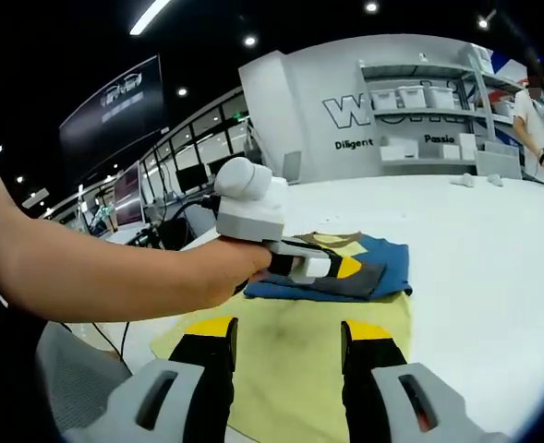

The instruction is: Fold the garment on the visible template until the final outline fits inside the template.

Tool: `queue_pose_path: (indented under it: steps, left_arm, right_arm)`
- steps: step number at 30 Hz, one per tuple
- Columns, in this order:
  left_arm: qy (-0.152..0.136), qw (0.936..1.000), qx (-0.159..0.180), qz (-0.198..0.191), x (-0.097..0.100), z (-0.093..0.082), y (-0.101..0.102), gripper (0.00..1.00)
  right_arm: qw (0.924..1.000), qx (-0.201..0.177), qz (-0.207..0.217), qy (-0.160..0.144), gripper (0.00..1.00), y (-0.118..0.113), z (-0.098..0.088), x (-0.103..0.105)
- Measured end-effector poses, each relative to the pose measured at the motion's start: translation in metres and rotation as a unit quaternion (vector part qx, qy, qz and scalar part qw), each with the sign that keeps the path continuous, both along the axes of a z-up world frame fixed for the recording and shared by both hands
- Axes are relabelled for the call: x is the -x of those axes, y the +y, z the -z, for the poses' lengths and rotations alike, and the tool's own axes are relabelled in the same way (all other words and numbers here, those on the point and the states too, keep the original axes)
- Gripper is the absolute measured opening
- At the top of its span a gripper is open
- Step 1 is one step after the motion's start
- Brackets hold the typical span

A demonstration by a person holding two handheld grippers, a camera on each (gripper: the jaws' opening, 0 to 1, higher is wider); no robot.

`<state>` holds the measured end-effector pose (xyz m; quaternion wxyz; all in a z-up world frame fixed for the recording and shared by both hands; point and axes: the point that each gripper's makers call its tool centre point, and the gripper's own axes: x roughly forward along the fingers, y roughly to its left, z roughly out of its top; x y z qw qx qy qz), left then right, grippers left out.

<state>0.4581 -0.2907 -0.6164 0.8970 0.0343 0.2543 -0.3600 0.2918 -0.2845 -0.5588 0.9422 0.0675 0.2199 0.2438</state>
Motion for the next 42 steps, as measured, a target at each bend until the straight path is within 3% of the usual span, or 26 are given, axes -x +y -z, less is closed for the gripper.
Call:
queue_pose_path:
  steps: [14, 18, 25, 42]
  left_arm:
    - [-0.013, 0.9997, -0.004, -0.021, 0.008, -0.013, 0.028, 0.32]
    - [-0.019, 0.9994, -0.004, -0.029, 0.009, -0.018, 0.035, 0.40]
    - [-0.030, 0.9987, -0.001, -0.041, 0.014, -0.030, 0.051, 0.44]
    - [-0.048, 0.9958, 0.001, -0.078, 0.023, -0.042, 0.088, 0.71]
  right_arm:
    - [1.0000, 0.006, -0.006, -0.004, 0.43, 0.001, 0.000, 0.002]
    - [0.9999, 0.007, -0.008, -0.005, 0.43, 0.002, -0.001, 0.002]
    - [0.9999, 0.011, -0.013, -0.006, 0.43, 0.004, 0.000, 0.003]
    - [0.9995, 0.020, -0.025, -0.005, 0.43, 0.009, 0.001, 0.006]
